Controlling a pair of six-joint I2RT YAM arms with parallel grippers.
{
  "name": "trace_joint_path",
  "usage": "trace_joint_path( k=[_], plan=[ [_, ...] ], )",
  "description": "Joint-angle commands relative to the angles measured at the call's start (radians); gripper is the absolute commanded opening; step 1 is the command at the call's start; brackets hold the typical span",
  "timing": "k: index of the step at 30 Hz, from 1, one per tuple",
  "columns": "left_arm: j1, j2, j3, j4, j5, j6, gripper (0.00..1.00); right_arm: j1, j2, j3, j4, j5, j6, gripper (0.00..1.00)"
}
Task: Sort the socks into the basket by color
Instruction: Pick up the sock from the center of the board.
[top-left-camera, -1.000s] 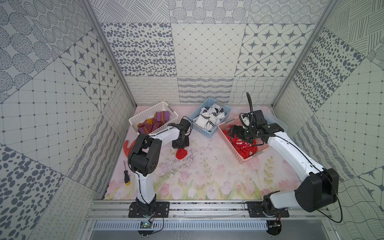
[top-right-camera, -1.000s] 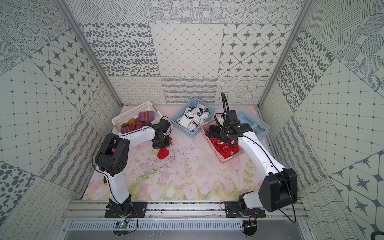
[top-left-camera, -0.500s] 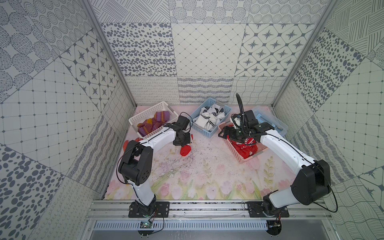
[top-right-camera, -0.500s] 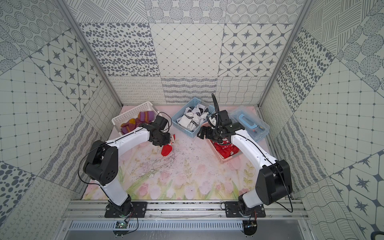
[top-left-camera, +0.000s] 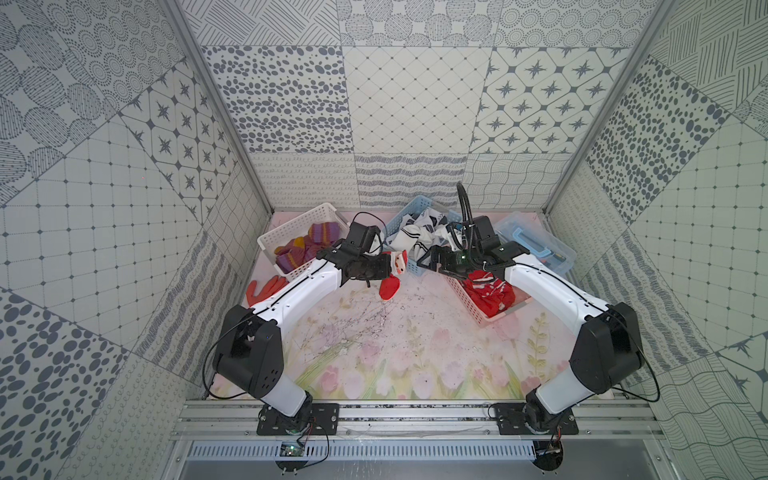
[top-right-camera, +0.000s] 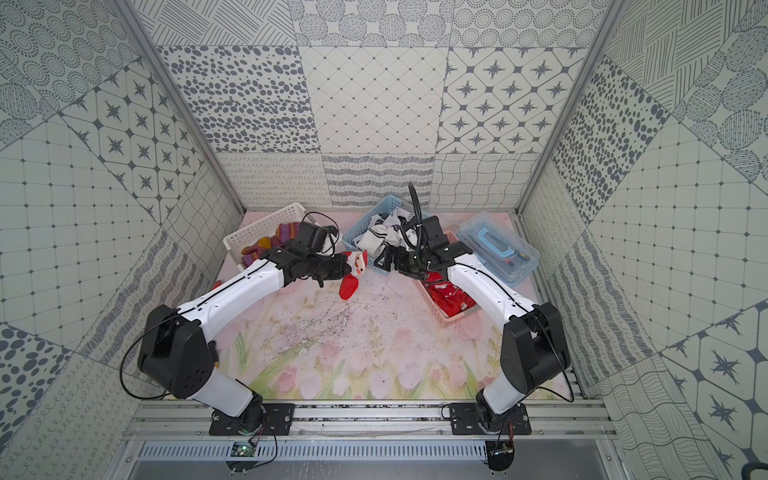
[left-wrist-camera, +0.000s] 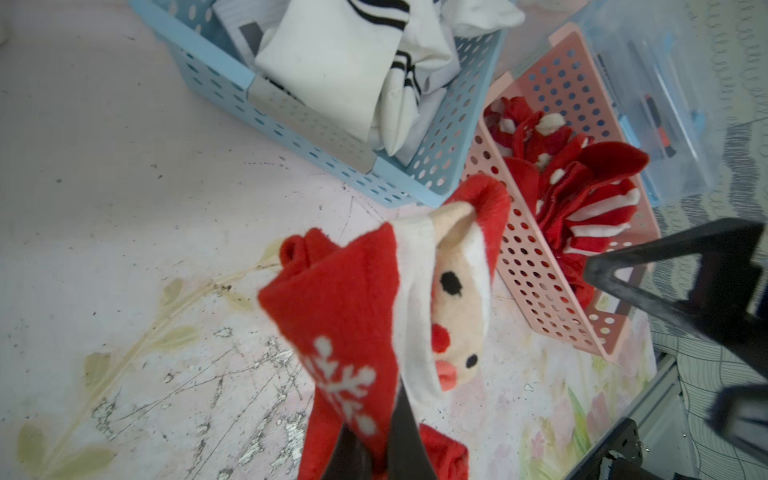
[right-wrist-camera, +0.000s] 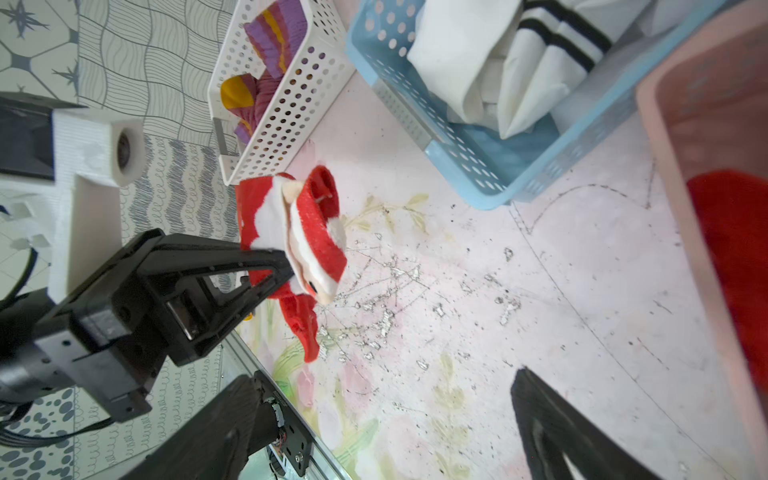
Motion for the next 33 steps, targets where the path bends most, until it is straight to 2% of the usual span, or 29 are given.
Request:
trace_joint_path(
  k=[1,10,15,21,24,26,30,33],
  plan=[
    [-0.017,-0.027,0.022,0.117,0.163,-0.003,0.0,0.03,0.029,0.035,0.111,-0.038,0.046,0.98],
    [-0.049,-0.045,0.035,0.176,0.255,-0.032,0.0,0.062,0.051,0.005,0.283,-0.072,0.135,0.97],
    [-0.06,-0.058,0.032,0.198,0.279,-0.034,0.0,0.066,0.056,-0.024,0.388,-0.116,0.195,0.87],
    [-0.063,-0.074,0.039,0.204,0.29,-0.027,0.0,0.073,0.059,-0.042,0.442,-0.146,0.223,0.63],
    [-0.063,-0.074,0.048,0.203,0.283,-0.021,0.0,0.077,0.058,-0.048,0.456,-0.164,0.231,0.44],
    [-0.063,-0.071,0.059,0.195,0.277,-0.018,0.0,0.078,0.05,-0.055,0.459,-0.168,0.236,0.26],
    [-0.063,-0.063,0.074,0.18,0.256,-0.014,0.0,0.076,0.029,-0.059,0.427,-0.156,0.217,0.01],
    [-0.063,-0.059,0.084,0.164,0.242,-0.011,0.11,0.069,0.009,-0.053,0.379,-0.137,0.19,0.0]
  ],
)
